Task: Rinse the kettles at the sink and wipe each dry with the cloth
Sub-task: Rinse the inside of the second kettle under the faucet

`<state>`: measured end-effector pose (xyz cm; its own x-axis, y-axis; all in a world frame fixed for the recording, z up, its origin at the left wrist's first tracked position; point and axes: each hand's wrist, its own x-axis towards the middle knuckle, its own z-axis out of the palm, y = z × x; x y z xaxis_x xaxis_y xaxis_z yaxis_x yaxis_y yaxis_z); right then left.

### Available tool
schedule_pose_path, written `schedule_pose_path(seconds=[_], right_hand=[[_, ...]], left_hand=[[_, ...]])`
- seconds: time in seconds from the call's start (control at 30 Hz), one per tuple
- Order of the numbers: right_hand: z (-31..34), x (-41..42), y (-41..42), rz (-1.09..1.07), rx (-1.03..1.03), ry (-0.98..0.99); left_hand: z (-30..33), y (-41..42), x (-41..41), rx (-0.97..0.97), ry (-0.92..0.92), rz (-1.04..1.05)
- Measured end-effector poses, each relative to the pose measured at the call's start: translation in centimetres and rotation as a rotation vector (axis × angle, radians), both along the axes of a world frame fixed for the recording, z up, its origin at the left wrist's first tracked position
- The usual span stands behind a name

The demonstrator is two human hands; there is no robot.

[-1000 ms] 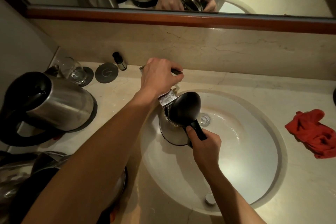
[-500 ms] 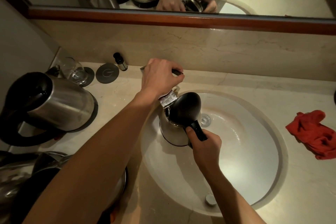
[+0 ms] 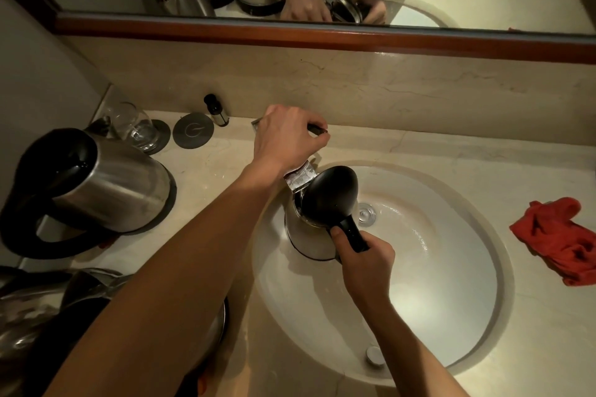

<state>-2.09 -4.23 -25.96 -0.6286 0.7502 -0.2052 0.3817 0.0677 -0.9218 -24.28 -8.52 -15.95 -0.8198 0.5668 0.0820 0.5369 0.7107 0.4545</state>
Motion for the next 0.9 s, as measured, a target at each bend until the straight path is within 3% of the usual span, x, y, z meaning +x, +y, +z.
schedule_pose_path(seconds=[0.57,0.9], right_hand=[[0.25,-0.09,-0.28,0.006,0.158,0.011],[-0.55,-0.02,-0.15,-0.038,0.147,-0.003]], left_hand=[[-0.09,0.02,-0.17,-0.026,0.018,-0.002],[-0.14,-0.01,-0.12,-0.012,0.017,-0.005]])
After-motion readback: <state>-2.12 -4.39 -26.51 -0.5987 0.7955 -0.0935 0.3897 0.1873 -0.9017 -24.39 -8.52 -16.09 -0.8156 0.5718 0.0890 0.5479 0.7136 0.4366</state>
